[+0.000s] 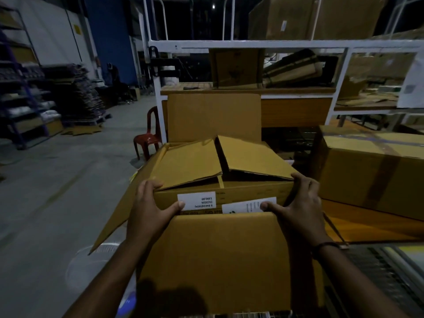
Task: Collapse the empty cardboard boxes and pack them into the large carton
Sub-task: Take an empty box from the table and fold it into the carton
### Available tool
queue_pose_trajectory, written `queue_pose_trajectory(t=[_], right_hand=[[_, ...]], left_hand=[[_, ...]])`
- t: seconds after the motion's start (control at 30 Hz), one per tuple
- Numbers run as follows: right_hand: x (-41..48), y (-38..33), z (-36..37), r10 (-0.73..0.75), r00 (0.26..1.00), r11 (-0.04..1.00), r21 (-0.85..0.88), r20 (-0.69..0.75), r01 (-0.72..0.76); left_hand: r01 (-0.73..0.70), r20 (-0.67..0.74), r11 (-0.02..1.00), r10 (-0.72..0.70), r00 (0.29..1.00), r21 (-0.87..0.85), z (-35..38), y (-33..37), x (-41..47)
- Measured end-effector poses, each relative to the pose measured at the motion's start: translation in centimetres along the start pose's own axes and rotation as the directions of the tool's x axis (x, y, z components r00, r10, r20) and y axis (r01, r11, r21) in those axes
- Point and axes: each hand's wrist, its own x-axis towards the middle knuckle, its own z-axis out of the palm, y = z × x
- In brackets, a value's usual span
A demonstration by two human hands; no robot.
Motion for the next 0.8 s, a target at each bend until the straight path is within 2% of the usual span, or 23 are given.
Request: queue_pose_trajectory(t=[0.13,0.23,0.33,0.4,0.43,0.53,0.67,0.8], right_hand=[[-0.5,-0.3,0.4,-0.035,0.999,0.997,-0.066,-0.005,0.035],[-1.5,-1.6,0.7,-0.129,0.99,0.982,-0.15,-0.063,0.119],[-3.2,-3.6,1.2,-0.414,0.9,0.907,-0.147,-0.135,0.395],[-4.3,-4.8,2.0,-0.572,0.816,0.819,-0.114,-0.079,0.563],[-4.6,-5.2,2.5,-0.605,0.796,0.794,-0.099,-0.022,0.6],[-4.8,-5.8,3.9,-0.583,0.807,0.803,-0.085,0.098,0.59],[-3.4,-5.5,3.3,-0.597,0.799,0.78,-0.184,0.069,0.598],[0.3,-4.1,0.7,-0.461,0.884,0.821,-0.342,0.078,0.458]], left_hand=[[-0.081,-0.018,0.983,0.085,0.996,0.165,1.1,0.6,-0.9],[-0.164,0.02,0.967,0.163,0.986,0.194,2.6,2.0,-1.4],[-0.258,0.06,0.95,0.252,0.966,0.176,4.4,4.0,-1.9],[-0.326,0.087,0.935,0.316,0.945,0.143,5.7,5.5,-2.4],[-0.355,0.098,0.925,0.345,0.934,0.132,6.4,6.3,-2.7],[-0.403,0.133,0.905,0.387,0.913,0.134,8.3,8.3,-3.5],[-0.389,0.142,0.915,0.373,0.917,0.108,10.0,10.6,-3.3],[-0.438,0.175,0.895,0.418,0.891,0.09,11.6,12.9,-2.6]])
